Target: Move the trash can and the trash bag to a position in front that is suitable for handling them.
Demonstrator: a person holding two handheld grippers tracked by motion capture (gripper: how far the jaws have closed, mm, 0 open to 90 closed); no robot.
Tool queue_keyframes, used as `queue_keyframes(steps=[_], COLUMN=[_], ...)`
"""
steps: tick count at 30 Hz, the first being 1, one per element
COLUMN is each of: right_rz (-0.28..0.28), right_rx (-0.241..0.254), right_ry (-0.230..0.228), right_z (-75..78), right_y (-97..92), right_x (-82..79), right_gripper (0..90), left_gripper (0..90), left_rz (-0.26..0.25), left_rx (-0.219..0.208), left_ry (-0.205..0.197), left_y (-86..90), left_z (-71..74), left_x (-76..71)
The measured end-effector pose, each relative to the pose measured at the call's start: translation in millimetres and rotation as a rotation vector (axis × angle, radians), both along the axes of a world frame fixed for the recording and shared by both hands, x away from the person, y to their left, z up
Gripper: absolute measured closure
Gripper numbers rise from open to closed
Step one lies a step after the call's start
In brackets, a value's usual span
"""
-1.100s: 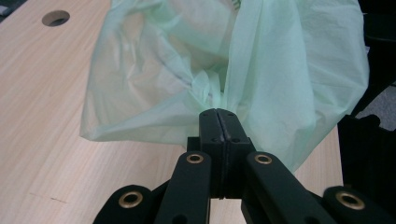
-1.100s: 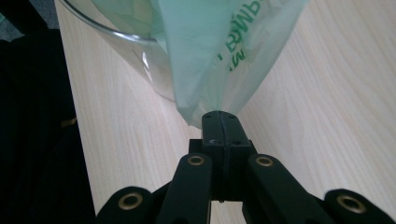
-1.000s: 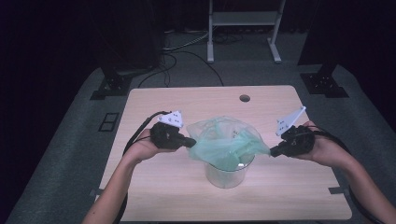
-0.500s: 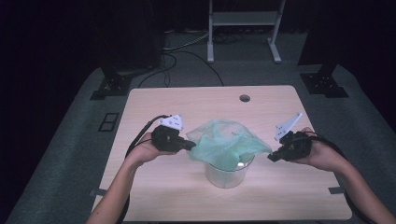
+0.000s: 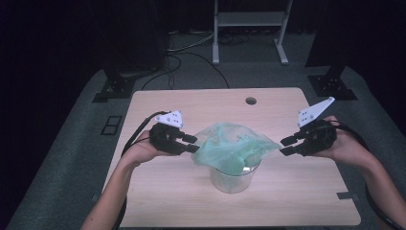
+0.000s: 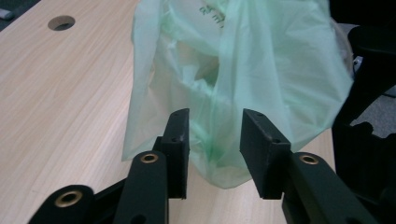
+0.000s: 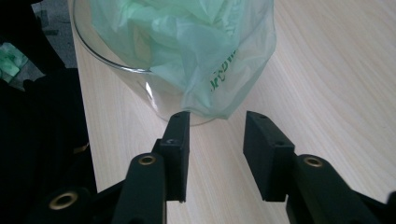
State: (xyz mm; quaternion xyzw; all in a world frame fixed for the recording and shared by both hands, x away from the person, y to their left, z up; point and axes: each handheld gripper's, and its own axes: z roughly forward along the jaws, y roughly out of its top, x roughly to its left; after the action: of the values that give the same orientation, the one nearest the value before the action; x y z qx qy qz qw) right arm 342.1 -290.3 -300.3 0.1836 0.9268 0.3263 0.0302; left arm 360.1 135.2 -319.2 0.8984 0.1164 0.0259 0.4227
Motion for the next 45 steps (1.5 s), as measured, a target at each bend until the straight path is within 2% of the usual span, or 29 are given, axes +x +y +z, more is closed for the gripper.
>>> queue_keyframes(steps=[6,7,13,16,19,23,26,32,35,37,39,42,45], right_rz=[0.019,0.020,0.056,0.059,0.065,0.078,0.079,0.047,0.011,-0.004,-0.013,-0.010,-0.009], right_rx=[0.047,0.047,0.031,0.000,-0.006,-0.011,-0.011,-0.002,-0.003,0.002,0.015,0.015,0.017], right_ry=[0.017,0.017,0.024,0.019,0.003,0.013,0.005,-0.017,-0.050,-0.061,-0.053,-0.060,-0.072], right_z=[11.5,12.0,2.5,-4.7,-11.3,-19.7,-23.4,-27.3,-28.0,-28.7,-29.6,-28.2,-23.9], right_y=[-2.0,-0.5,19.2,27.8,32.4,36.1,37.6,38.6,39.4,38.6,37.3,35.4,32.5], right_x=[0.6,0.8,3.2,3.9,4.0,3.3,3.4,6.6,10.9,14.6,17.8,17.6,13.7], right_gripper=[56.1,55.7,56.0,61.0,74.4,84.4,88.6,89.6,89.9,90.0,90.0,90.0,90.0], left_gripper=[54.9,53.7,43.8,41.6,41.7,52.7,56.0,56.3,59.6,68.1,78.7,88.9,89.7], left_rz=[-0.036,-0.046,-0.087,-0.093,-0.094,-0.094,-0.081,-0.038,-0.017,-0.002,-0.001,0.004,0.005], left_rx=[-0.006,0.003,0.039,0.064,0.071,0.086,0.087,0.066,0.066,0.057,0.067,0.064,0.026], left_ry=[0.019,0.024,0.037,0.028,0.018,0.008,-0.005,-0.034,-0.053,-0.054,-0.054,-0.066,-0.056], left_y=[-6.1,-7.5,-19.0,-25.4,-29.7,-29.2,-29.2,-31.0,-32.7,-32.9,-32.9,-31.3,-25.7], left_z=[-1.1,-2.0,-6.5,-8.3,-10.1,-10.7,-11.4,-10.0,-8.7,-9.4,-10.0,-10.5,-8.7], left_x=[-2.9,-3.0,-5.5,-7.2,-8.0,-7.8,-8.4,-4.3,2.0,6.0,8.2,8.6,7.8])
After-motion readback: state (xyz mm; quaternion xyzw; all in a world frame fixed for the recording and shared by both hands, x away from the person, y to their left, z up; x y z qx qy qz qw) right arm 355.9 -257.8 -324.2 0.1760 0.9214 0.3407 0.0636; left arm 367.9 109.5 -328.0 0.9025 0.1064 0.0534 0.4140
